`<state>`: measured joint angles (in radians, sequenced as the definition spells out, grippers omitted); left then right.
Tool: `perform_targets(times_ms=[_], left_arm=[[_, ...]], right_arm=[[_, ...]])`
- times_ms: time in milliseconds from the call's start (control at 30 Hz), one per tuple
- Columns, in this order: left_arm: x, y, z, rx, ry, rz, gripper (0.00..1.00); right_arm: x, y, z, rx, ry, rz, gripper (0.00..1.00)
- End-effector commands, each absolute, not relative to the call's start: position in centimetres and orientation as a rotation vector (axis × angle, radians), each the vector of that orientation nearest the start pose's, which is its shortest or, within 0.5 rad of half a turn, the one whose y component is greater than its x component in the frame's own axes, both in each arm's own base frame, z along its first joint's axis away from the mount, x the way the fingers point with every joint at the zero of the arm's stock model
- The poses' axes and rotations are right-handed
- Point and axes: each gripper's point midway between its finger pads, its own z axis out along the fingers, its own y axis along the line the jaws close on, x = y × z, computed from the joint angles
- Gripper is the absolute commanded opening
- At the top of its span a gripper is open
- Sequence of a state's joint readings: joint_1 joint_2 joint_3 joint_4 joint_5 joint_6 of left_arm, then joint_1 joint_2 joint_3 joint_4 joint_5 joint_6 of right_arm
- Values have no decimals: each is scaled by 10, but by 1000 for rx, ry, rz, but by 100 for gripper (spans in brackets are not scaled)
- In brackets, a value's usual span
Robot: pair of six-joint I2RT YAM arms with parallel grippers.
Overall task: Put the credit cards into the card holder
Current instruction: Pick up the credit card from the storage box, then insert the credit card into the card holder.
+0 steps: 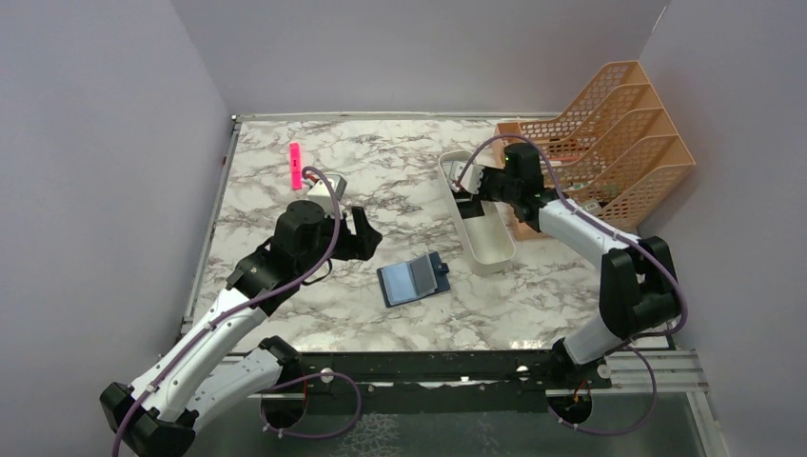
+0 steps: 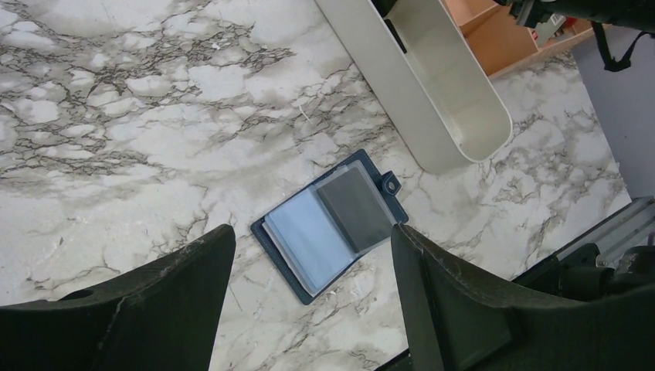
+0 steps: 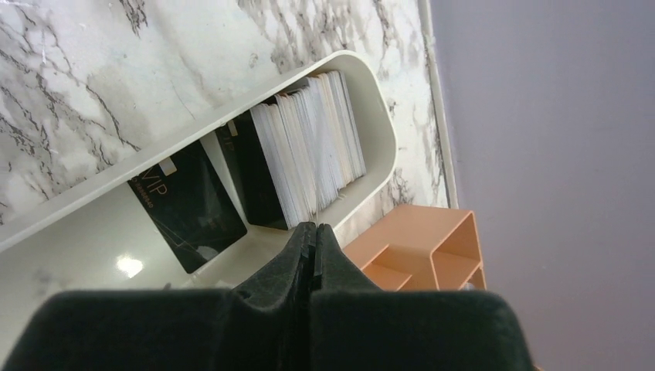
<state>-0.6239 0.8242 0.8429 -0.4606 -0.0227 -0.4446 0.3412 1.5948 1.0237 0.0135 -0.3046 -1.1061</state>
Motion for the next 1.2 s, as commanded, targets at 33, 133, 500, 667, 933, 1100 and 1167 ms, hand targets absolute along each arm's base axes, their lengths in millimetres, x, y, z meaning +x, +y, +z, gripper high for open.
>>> perform_targets(times_ms=[33, 133, 500, 667, 933, 1100, 1167], left_arm=[[233, -182, 228, 174, 2073, -630, 77], [233, -182, 227, 172, 2077, -632, 77], [230, -187, 196, 90, 2185, -659, 75], [226, -195, 180, 67, 2259, -700, 70], [219, -200, 138, 21, 2394, -700, 60], [212, -207, 107, 35, 2469, -730, 51], [210, -210, 96, 39, 2502, -742, 47]], right_arm=[[414, 179, 165, -1477, 1453, -35, 1], [404, 182, 176, -1417, 1470, 26, 1], [342, 222, 255, -900, 1519, 615, 1], [323, 228, 261, -616, 1667, 876, 1], [283, 234, 223, -178, 1936, 1202, 1], [267, 238, 181, -23, 2052, 1207, 1], [257, 245, 166, 1, 2090, 1233, 1]])
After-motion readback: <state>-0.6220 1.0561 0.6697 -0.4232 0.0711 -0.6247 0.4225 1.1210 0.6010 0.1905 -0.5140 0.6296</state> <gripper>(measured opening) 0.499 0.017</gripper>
